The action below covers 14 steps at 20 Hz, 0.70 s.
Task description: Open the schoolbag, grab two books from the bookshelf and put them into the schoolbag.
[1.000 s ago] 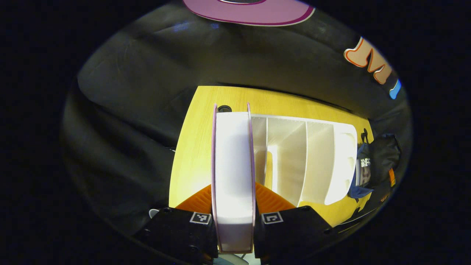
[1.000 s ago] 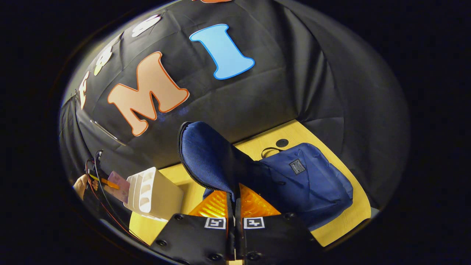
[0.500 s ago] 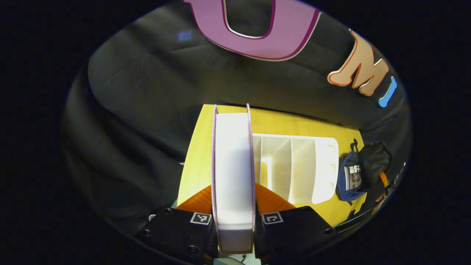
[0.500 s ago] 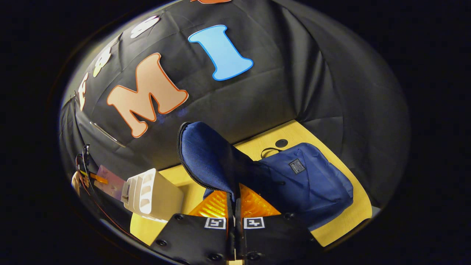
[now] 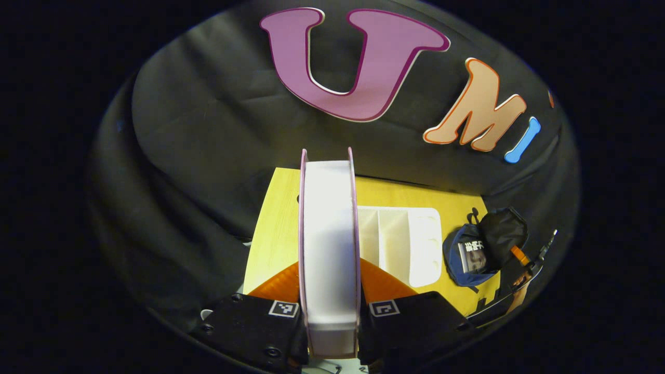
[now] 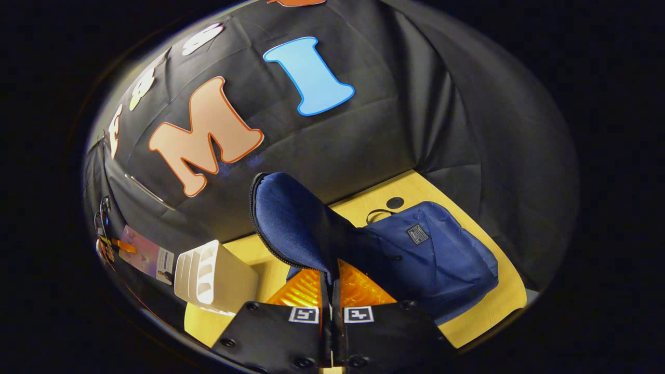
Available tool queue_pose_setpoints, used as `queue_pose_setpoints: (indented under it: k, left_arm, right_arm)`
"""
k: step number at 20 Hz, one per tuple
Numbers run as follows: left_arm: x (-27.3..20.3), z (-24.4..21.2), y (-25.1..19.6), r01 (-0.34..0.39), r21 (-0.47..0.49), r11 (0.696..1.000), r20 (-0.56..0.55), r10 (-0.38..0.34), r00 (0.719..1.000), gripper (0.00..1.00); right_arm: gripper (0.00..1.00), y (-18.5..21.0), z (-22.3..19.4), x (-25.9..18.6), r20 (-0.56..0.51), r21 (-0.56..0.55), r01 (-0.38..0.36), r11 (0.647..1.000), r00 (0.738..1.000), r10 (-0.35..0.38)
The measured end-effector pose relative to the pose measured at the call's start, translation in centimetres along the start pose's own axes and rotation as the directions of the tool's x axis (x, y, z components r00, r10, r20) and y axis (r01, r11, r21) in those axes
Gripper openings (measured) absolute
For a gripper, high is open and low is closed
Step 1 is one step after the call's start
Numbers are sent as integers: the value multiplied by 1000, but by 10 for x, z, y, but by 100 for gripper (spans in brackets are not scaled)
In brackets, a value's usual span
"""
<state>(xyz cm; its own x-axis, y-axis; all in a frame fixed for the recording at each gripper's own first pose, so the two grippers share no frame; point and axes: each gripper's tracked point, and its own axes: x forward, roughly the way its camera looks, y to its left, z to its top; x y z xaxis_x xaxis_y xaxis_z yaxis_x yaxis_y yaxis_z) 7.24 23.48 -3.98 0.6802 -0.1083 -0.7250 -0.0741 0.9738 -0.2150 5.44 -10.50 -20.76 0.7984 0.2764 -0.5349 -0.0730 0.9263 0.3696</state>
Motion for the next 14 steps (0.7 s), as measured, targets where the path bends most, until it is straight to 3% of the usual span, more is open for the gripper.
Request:
queue_pose_setpoints:
  k: [3,6,7,14]
  left_arm:
    - [0,-6,-24,99,-82,992,-8,-100,995,35]
    - [5,-15,-60,239,-211,948,13,-242,970,33]
    - [9,-15,-68,269,-237,934,30,-270,963,36]
    - [31,-43,-148,440,-294,849,59,-443,895,35]
  right_arm:
    - [4,0,0,0,-1,12,2,1000,1000,-2]
    - [2,1,-2,-1,-10,1,1,1000,1000,-1]
    - [2,2,-3,0,-12,-2,1,1000,1000,-1]
    - [4,2,-2,-1,-13,10,-1,1000,1000,2]
